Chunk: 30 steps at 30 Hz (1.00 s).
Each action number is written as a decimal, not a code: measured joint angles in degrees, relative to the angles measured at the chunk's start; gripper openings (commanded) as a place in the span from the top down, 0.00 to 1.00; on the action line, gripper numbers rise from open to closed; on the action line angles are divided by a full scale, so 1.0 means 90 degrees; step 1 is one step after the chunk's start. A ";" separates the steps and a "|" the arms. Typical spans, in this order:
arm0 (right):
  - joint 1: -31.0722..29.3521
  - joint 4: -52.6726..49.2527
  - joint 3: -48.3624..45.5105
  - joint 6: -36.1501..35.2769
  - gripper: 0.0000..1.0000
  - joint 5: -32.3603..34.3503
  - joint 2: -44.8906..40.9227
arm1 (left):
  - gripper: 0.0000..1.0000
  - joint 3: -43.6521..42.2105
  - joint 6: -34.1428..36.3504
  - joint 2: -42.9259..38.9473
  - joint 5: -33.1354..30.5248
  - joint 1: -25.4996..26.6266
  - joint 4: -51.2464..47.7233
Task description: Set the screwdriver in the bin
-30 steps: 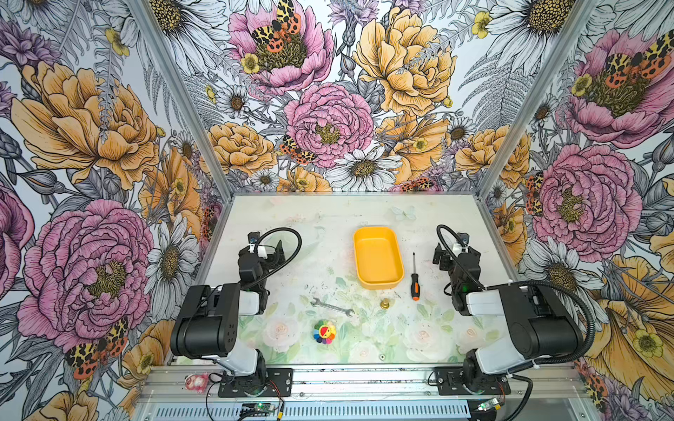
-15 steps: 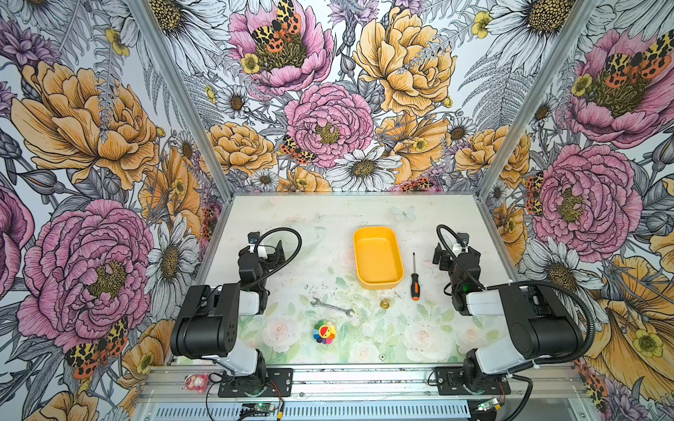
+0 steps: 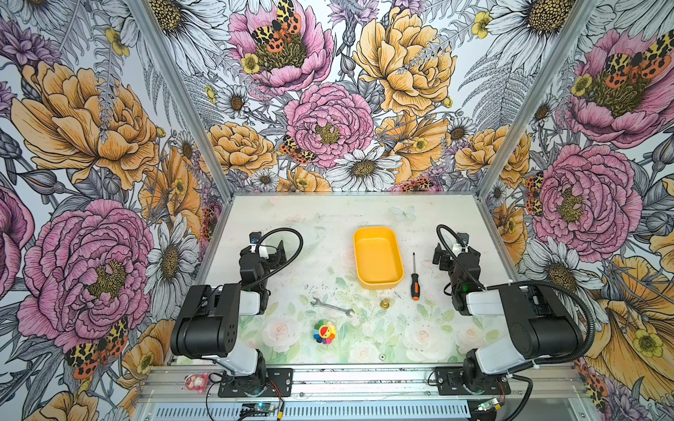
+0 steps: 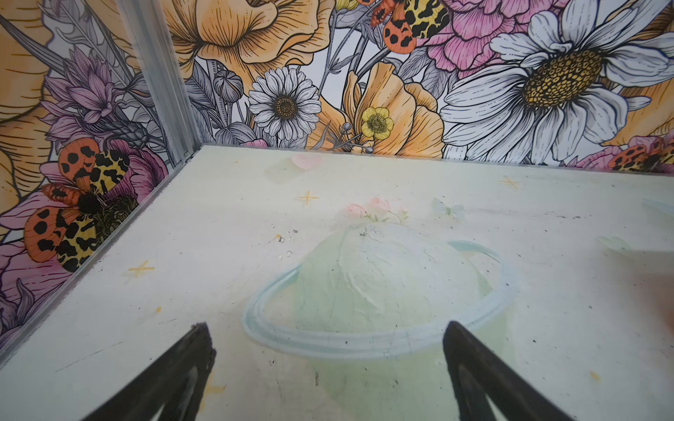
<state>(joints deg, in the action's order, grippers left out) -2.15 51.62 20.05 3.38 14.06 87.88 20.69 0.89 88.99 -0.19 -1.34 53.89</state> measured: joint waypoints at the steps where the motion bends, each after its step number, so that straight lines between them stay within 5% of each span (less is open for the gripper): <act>1: 0.0000 0.0002 0.0000 0.0000 0.01 -0.0002 0.0000 | 0.01 0.0000 0.0022 0.0000 0.0027 0.0010 0.0012; 17: -0.0010 -0.0321 0.0002 0.0019 0.04 -0.0010 -0.0277 | 0.01 -0.0109 0.0119 -0.0622 0.0126 0.0015 -0.0216; 24: -0.0117 -0.2868 0.0663 0.0614 0.06 -0.0219 -0.2426 | 0.01 0.0568 0.0027 -0.1996 0.0653 0.0223 -0.2120; 30: -0.0464 -0.5163 0.1316 0.1627 0.07 -0.0959 -0.3274 | 0.01 0.0758 -0.0102 -0.2591 0.0721 0.1078 -0.3157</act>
<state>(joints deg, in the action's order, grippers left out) -6.33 5.15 31.90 18.02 5.43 58.41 27.51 -0.03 65.67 6.31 8.36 25.47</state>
